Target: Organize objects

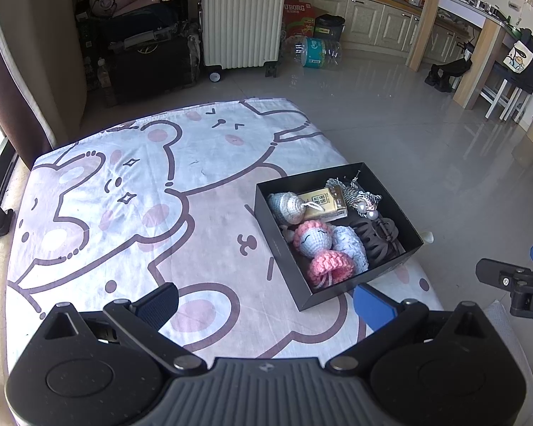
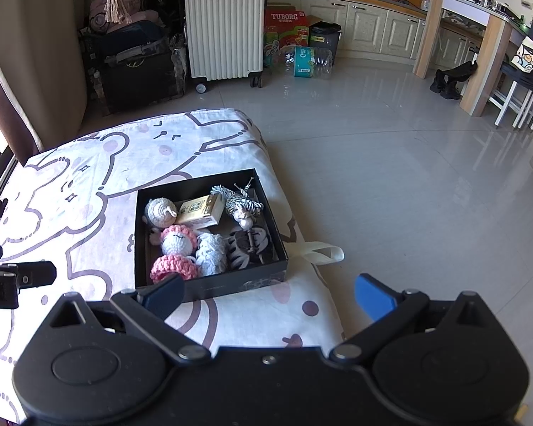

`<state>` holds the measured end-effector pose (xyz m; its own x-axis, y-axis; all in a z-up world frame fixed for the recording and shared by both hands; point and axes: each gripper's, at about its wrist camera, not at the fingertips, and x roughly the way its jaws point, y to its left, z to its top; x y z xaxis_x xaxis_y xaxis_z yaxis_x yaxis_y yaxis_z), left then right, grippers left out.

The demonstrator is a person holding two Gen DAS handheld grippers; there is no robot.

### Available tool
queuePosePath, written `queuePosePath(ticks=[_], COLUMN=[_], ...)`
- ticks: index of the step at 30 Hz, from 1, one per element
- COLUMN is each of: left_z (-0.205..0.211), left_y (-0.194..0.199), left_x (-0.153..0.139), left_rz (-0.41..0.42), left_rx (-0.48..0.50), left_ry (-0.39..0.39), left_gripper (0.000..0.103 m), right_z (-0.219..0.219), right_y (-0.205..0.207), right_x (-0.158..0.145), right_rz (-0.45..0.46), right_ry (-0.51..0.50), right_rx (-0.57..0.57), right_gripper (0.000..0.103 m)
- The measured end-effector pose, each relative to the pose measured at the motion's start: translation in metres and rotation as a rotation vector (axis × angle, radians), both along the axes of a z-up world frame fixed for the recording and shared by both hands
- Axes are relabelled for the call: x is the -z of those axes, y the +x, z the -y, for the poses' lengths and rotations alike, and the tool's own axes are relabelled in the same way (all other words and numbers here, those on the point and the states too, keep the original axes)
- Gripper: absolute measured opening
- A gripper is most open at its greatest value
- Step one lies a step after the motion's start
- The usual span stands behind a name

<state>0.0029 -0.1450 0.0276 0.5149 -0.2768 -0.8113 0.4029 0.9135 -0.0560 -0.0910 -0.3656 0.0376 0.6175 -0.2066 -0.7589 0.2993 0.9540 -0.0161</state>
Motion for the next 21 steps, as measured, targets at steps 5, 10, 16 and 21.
queuePosePath(ticks=[5, 10, 16, 21], left_z=[0.0003, -0.0003, -0.0005, -0.0011], left_y=[0.0, 0.0001, -0.0001, 0.0002], left_x=[0.0004, 0.0008, 0.0007, 0.0008], left_rz=[-0.001, -0.001, 0.0, 0.006], left_rx=[-0.001, 0.001, 0.002, 0.001], left_ry=[0.0, 0.0, -0.003, -0.004], left_gripper=[0.103, 0.103, 0.103, 0.103], right_z=[-0.0006, -0.0016, -0.002, -0.0027], right_y=[0.0005, 0.0009, 0.0013, 0.0017], right_x=[0.0004, 0.0003, 0.0001, 0.0005], right_rz=[-0.004, -0.006, -0.007, -0.008], right_ry=[0.0, -0.001, -0.001, -0.002], right_rx=[-0.002, -0.002, -0.004, -0.004], right_gripper=[0.103, 0.103, 0.103, 0.103])
